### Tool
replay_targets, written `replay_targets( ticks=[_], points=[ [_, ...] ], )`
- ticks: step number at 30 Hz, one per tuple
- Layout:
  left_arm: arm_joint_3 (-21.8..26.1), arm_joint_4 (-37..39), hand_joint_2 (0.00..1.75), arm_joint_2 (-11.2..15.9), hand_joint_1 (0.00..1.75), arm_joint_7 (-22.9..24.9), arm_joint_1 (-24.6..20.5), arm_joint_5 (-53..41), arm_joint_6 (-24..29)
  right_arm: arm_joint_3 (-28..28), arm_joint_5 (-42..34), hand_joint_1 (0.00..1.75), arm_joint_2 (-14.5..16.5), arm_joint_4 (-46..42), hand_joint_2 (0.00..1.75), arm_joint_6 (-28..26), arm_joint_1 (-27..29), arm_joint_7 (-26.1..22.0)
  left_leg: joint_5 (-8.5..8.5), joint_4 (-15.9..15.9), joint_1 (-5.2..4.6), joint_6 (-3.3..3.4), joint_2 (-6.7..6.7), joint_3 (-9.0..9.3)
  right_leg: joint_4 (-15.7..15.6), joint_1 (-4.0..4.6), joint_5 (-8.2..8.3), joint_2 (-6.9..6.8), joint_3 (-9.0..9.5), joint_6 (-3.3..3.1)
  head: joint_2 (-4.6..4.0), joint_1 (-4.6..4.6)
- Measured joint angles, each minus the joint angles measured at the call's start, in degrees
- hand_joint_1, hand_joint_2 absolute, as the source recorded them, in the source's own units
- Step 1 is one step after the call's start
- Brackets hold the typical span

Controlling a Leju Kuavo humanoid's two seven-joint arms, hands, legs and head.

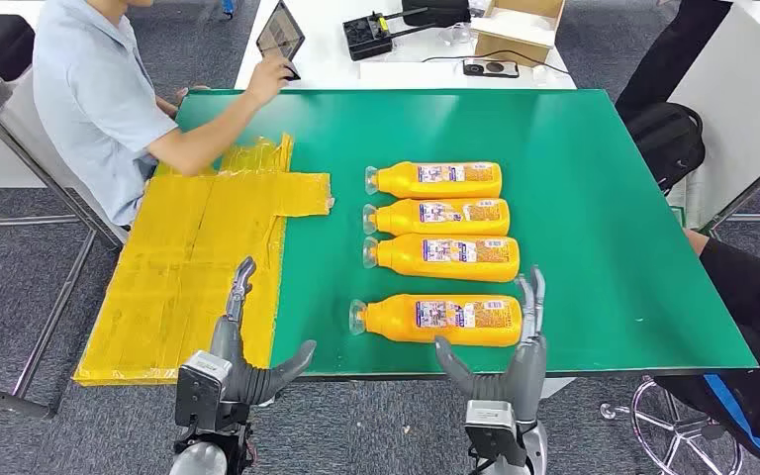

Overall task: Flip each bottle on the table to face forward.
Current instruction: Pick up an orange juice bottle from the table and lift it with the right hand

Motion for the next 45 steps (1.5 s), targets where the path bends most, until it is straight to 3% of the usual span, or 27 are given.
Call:
replay_targets(
  ticks=[6, 17, 24, 32, 37, 45],
  points=[
    [0.19, -0.61, 1.75, 0.02, 0.0, -0.14, 0.08, -0.46, 0.35, 0.1, 0.5, 0.0, -0.32, 0.99, 1.75, 0.73, -0.35, 0.19, 0.0, 0.0, 0.0, 0.0, 0.0, -0.01, 0.0, 0.0, 0.0, 0.0, 0.0, 0.0, 0.0, 0.01],
    [0.92, -2.67, 1.75, 0.37, 0.0, -0.2, 1.45, -1.92, 1.24, -0.12, 11.86, 0.0, -1.58, 3.08, 1.75, 7.37, -1.15, 9.68, -0.01, 0.0, 0.0, 0.0, 0.0, -0.01, 0.0, 0.0, 0.0, 0.0, -0.01, 0.0, 0.0, 0.0],
    [1.5, -3.26, 1.75, 0.66, 0.0, 0.04, 1.08, -2.78, -0.33, -1.1, 23.96, 0.0, -5.29, 4.86, 1.75, 11.49, -3.37, 17.3, 0.0, 0.0, -0.02, 0.01, 0.0, -0.01, 0.0, -0.02, 0.01, 0.0, 0.0, 0.01, 0.0, 0.01],
    [1.83, -3.68, 1.75, 0.68, 0.0, 0.79, 0.93, -3.76, -1.17, -1.87, 31.42, 0.0, -8.03, 5.24, 1.75, 13.05, -4.67, 21.88, 0.0, 0.0, -0.02, 0.01, 0.0, -0.01, 0.0, -0.01, 0.01, 0.0, -0.03, 0.01, 0.0, -0.01],
    [2.06, -3.73, 1.75, 0.71, 0.0, 0.93, 0.9, -4.24, -0.72, -2.21, 34.29, 0.0, -9.27, 5.26, 1.75, 12.74, -4.94, 23.63, 0.0, 0.0, -0.02, 0.01, 0.0, -0.02, 0.0, -0.01, 0.0, 0.0, -0.02, 0.01, 0.0, 0.01],
    [3.4, -5.42, 1.75, 0.74, 0.0, 0.51, 1.01, -1.74, 1.19, -2.91, 36.71, 0.0, -11.58, 5.53, 1.75, 17.83, -5.98, 28.61, 0.0, 0.0, -0.02, 0.01, 0.0, -0.02, 0.0, -0.02, 0.01, 0.0, 0.0, 0.01, 0.0, 0.0]
  ],
)
